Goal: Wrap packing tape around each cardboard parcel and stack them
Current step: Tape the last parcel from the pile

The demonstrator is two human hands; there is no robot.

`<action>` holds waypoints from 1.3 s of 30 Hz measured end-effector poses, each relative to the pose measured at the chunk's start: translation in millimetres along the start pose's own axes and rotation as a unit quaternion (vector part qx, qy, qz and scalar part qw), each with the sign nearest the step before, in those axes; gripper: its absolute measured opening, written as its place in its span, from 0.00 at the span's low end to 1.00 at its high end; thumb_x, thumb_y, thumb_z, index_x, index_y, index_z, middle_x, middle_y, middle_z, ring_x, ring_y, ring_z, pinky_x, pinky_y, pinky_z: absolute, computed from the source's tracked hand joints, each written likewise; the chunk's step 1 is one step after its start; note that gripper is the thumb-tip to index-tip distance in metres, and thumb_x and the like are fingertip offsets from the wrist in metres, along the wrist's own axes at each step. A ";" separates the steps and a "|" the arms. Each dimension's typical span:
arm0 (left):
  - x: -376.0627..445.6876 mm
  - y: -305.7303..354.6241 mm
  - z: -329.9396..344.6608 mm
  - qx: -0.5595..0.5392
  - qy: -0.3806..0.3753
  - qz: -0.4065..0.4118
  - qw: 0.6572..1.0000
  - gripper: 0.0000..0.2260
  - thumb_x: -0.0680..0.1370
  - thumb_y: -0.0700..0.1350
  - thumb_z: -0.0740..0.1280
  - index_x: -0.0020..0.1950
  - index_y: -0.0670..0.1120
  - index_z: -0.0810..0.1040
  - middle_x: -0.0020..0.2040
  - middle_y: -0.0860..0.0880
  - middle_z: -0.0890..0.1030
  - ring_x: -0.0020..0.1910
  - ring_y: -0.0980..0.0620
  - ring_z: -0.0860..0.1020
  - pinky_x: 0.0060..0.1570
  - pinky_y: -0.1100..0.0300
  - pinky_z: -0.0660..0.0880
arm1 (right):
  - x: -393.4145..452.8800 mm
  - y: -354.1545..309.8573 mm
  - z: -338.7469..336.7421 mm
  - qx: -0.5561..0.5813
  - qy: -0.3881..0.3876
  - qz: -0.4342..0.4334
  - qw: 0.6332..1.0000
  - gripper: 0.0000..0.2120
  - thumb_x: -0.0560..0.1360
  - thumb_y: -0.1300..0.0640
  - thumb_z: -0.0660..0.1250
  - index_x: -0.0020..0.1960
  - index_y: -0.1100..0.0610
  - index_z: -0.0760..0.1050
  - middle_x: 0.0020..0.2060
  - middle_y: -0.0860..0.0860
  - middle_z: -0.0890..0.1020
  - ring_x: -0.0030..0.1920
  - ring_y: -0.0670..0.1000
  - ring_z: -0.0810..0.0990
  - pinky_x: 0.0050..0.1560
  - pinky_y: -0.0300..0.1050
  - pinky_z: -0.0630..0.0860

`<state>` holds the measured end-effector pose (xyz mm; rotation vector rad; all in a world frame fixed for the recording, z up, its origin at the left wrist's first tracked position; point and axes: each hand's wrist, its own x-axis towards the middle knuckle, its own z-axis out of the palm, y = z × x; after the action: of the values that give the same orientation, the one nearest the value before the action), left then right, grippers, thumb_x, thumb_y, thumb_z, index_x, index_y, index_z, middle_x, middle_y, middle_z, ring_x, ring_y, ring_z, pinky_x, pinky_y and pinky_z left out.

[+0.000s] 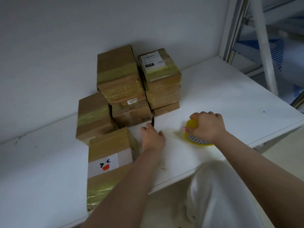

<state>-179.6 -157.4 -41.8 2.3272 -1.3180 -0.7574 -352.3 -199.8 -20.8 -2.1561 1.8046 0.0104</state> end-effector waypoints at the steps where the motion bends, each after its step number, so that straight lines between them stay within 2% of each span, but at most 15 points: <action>1: -4.1 1.3 2.0 -0.002 -0.021 0.003 1.000 0.22 0.82 0.42 0.61 0.74 0.38 0.59 0.70 0.39 0.62 0.64 0.41 0.71 0.62 0.54 0.71 | -3.0 -2.3 0.0 -0.008 0.006 0.004 1.000 0.31 0.74 0.32 0.61 0.70 0.49 0.69 0.65 0.52 0.74 0.66 0.56 0.70 0.65 0.50 0.62; 5: -20.7 -7.4 6.2 0.028 -0.070 -0.022 0.997 0.25 0.82 0.42 0.59 0.74 0.33 0.54 0.71 0.35 0.61 0.68 0.40 0.68 0.66 0.54 0.70 | -16.5 -9.4 -2.1 -0.006 0.062 0.013 0.998 0.35 0.74 0.36 0.64 0.75 0.50 0.62 0.74 0.55 0.63 0.74 0.58 0.59 0.72 0.51 0.55; 8: -36.4 -15.4 -8.3 0.022 -0.070 0.018 0.997 0.26 0.83 0.43 0.59 0.75 0.33 0.54 0.73 0.36 0.62 0.70 0.41 0.67 0.67 0.54 0.68 | -28.1 -25.7 -6.5 0.051 0.117 -0.022 0.992 0.31 0.76 0.42 0.66 0.74 0.52 0.65 0.74 0.55 0.63 0.75 0.57 0.58 0.71 0.50 0.56; 12: -61.2 -27.9 -49.0 -0.023 -0.010 0.124 0.992 0.23 0.83 0.42 0.59 0.77 0.42 0.59 0.75 0.45 0.63 0.68 0.50 0.69 0.58 0.77 0.61 | -41.3 -62.4 -0.5 0.108 0.113 -0.071 0.985 0.25 0.77 0.48 0.66 0.71 0.56 0.70 0.69 0.56 0.69 0.70 0.59 0.64 0.67 0.50 0.64; 13: -65.5 -34.3 -61.2 -0.025 0.015 0.148 0.989 0.21 0.83 0.41 0.59 0.76 0.44 0.62 0.74 0.46 0.64 0.68 0.51 0.69 0.58 0.77 0.59 | -44.7 -72.6 3.2 0.117 0.102 -0.081 0.985 0.24 0.77 0.49 0.66 0.71 0.56 0.70 0.69 0.56 0.70 0.69 0.58 0.64 0.67 0.50 0.65; 15: -71.4 -53.2 -85.3 -0.028 0.057 0.150 0.987 0.20 0.82 0.42 0.60 0.74 0.46 0.65 0.73 0.46 0.66 0.69 0.50 0.68 0.64 0.66 0.63 | -51.9 -93.4 10.6 0.128 0.072 -0.096 0.984 0.24 0.78 0.49 0.64 0.71 0.56 0.69 0.68 0.56 0.71 0.69 0.58 0.65 0.66 0.50 0.68; 19: -88.9 -106.0 -123.1 -0.043 0.107 0.063 0.991 0.19 0.82 0.44 0.62 0.73 0.46 0.67 0.71 0.46 0.68 0.64 0.49 0.72 0.61 0.60 0.69 | -66.2 -129.9 28.4 0.158 -0.039 -0.098 0.982 0.24 0.80 0.47 0.60 0.72 0.59 0.67 0.66 0.58 0.73 0.65 0.58 0.72 0.62 0.51 0.72; 21: -98.9 -131.2 -132.2 -0.080 0.113 0.011 0.990 0.20 0.82 0.45 0.62 0.73 0.46 0.65 0.71 0.46 0.67 0.65 0.47 0.71 0.64 0.56 0.69 | -73.4 -145.1 36.5 0.170 -0.100 -0.081 0.977 0.28 0.81 0.44 0.57 0.74 0.60 0.62 0.69 0.58 0.71 0.67 0.58 0.72 0.62 0.49 0.70; 25: -113.6 -167.2 -126.2 -0.160 0.084 -0.101 0.978 0.29 0.80 0.53 0.63 0.77 0.43 0.58 0.73 0.43 0.64 0.70 0.43 0.68 0.65 0.52 0.68 | -94.4 -167.4 53.0 0.222 -0.206 -0.018 0.953 0.33 0.81 0.37 0.49 0.74 0.61 0.61 0.71 0.58 0.69 0.69 0.58 0.69 0.64 0.49 0.68; 27: -121.4 -178.2 -117.5 -0.223 0.042 -0.151 0.962 0.33 0.79 0.58 0.63 0.77 0.41 0.57 0.73 0.42 0.67 0.69 0.42 0.69 0.64 0.54 0.69 | -104.6 -168.4 63.7 0.264 -0.248 0.030 0.931 0.36 0.79 0.32 0.45 0.72 0.59 0.65 0.68 0.56 0.72 0.63 0.57 0.73 0.63 0.50 0.72; 29: -128.3 -185.1 -110.4 -0.270 -0.007 -0.176 0.946 0.33 0.78 0.63 0.60 0.75 0.43 0.61 0.69 0.43 0.72 0.66 0.42 0.73 0.64 0.47 0.72 | -110.8 -164.9 70.7 0.293 -0.278 0.062 0.913 0.40 0.73 0.26 0.45 0.66 0.56 0.70 0.61 0.54 0.77 0.57 0.55 0.78 0.59 0.52 0.77; 31: -133.8 -188.5 -105.7 -0.306 -0.025 -0.171 0.936 0.33 0.75 0.69 0.59 0.68 0.45 0.71 0.61 0.44 0.79 0.58 0.42 0.78 0.60 0.42 0.76 | -111.6 -160.6 75.1 0.317 -0.313 0.064 0.893 0.41 0.69 0.23 0.51 0.62 0.56 0.74 0.55 0.53 0.82 0.53 0.54 0.82 0.58 0.52 0.79; 34: -139.9 -188.6 -109.9 -0.320 0.029 -0.144 0.936 0.29 0.75 0.68 0.60 0.63 0.46 0.76 0.57 0.47 0.81 0.55 0.46 0.79 0.59 0.44 0.76 | -116.7 -163.3 62.1 0.326 -0.337 0.026 0.883 0.35 0.74 0.29 0.54 0.62 0.57 0.75 0.53 0.53 0.83 0.52 0.53 0.83 0.56 0.50 0.80; 37: -140.7 -190.6 -124.4 -0.333 0.122 -0.090 0.931 0.22 0.78 0.62 0.61 0.63 0.47 0.77 0.54 0.48 0.82 0.51 0.50 0.80 0.58 0.48 0.77 | -121.8 -177.6 40.5 0.283 -0.329 -0.044 0.900 0.36 0.74 0.29 0.51 0.70 0.53 0.68 0.63 0.50 0.77 0.49 0.50 0.83 0.55 0.48 0.81; 39: -139.2 -191.9 -137.7 -0.368 0.180 -0.070 0.909 0.22 0.78 0.62 0.62 0.63 0.47 0.75 0.55 0.47 0.81 0.53 0.49 0.80 0.58 0.46 0.77 | -122.7 -193.8 25.0 0.269 -0.316 -0.100 0.904 0.37 0.74 0.28 0.52 0.77 0.47 0.58 0.71 0.50 0.70 0.46 0.49 0.85 0.52 0.45 0.81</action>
<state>-25.4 65.3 0.4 1.8213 -0.5608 -0.6687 -185.7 -48.0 28.9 -1.6592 1.0552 0.1305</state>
